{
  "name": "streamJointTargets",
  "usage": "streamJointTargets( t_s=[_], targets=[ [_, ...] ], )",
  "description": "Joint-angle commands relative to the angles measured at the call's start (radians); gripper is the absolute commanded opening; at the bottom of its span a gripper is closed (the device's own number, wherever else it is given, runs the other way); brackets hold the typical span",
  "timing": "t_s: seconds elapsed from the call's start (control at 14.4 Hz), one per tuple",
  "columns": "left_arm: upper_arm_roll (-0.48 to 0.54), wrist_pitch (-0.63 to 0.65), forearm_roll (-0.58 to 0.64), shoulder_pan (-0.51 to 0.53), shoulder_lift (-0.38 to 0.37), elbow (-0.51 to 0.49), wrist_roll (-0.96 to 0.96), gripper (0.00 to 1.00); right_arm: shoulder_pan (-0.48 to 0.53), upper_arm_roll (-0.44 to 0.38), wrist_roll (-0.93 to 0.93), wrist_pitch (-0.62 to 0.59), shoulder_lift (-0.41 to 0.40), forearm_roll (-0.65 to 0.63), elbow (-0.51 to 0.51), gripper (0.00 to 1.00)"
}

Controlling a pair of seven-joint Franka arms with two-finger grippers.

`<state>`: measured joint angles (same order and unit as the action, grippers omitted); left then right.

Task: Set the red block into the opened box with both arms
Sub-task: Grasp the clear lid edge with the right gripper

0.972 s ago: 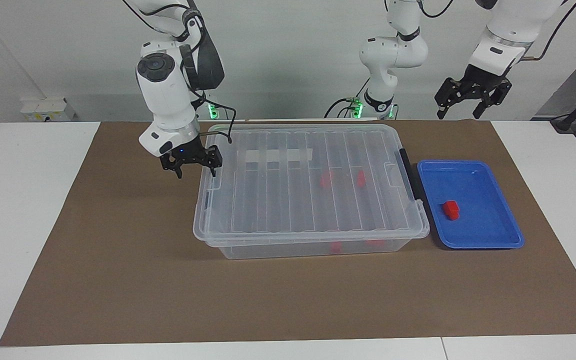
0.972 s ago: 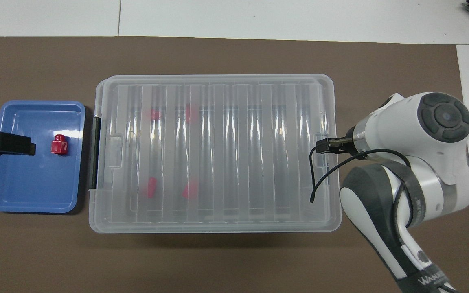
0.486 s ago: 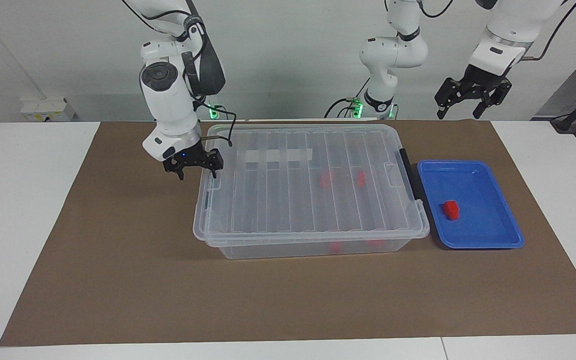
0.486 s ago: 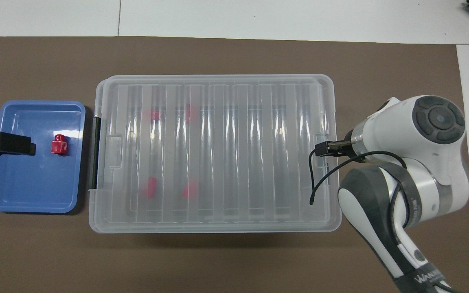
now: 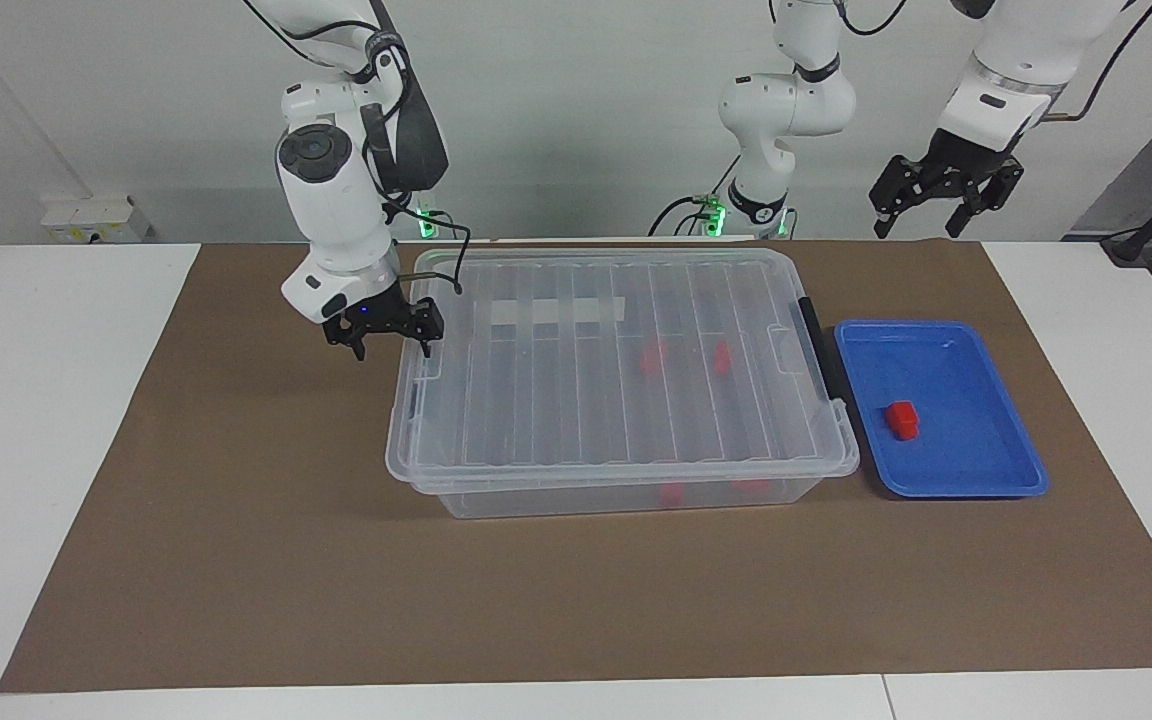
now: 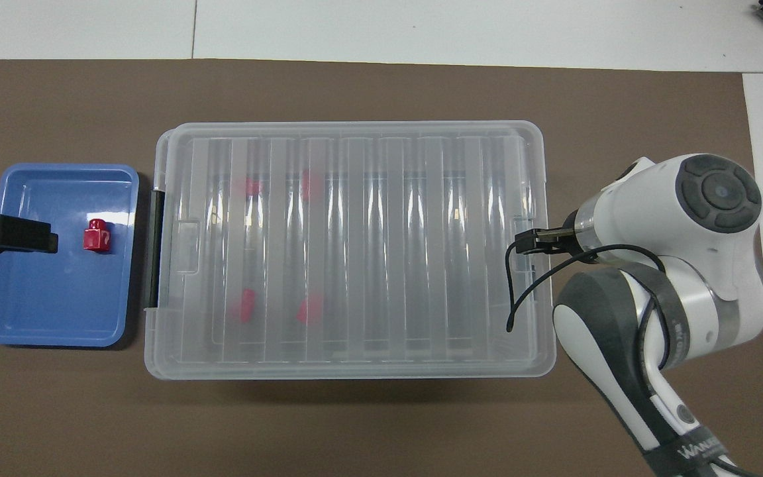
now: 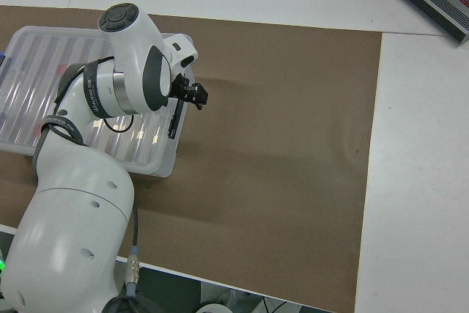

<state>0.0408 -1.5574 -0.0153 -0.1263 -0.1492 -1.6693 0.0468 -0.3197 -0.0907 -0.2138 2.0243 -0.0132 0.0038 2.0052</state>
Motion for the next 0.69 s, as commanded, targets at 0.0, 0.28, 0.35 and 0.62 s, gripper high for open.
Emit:
streamJointTargets(
  t_s=[0.0,0.28,0.35,0.62],
  targets=[
    [0.013,0.005,-0.008,-0.01,-0.01,-0.009,-0.002,1.0,0.017,-0.001,0.031,0.022,-0.001,0.001,0.015,1.0],
    [0.013,0.005,-0.008,-0.01,-0.01,-0.009,-0.004,1.0,0.047,-0.004,0.065,0.02,-0.002,-0.013,0.012,1.0],
    [0.013,0.005,-0.008,-0.01,-0.01,-0.009,-0.002,1.0,0.05,-0.006,0.076,0.02,-0.002,-0.013,0.01,1.0],
    [0.013,0.005,-0.008,-0.01,-0.01,-0.009,-0.004,1.0,0.067,-0.006,0.079,0.02,-0.004,-0.013,0.01,1.0]
  ],
)
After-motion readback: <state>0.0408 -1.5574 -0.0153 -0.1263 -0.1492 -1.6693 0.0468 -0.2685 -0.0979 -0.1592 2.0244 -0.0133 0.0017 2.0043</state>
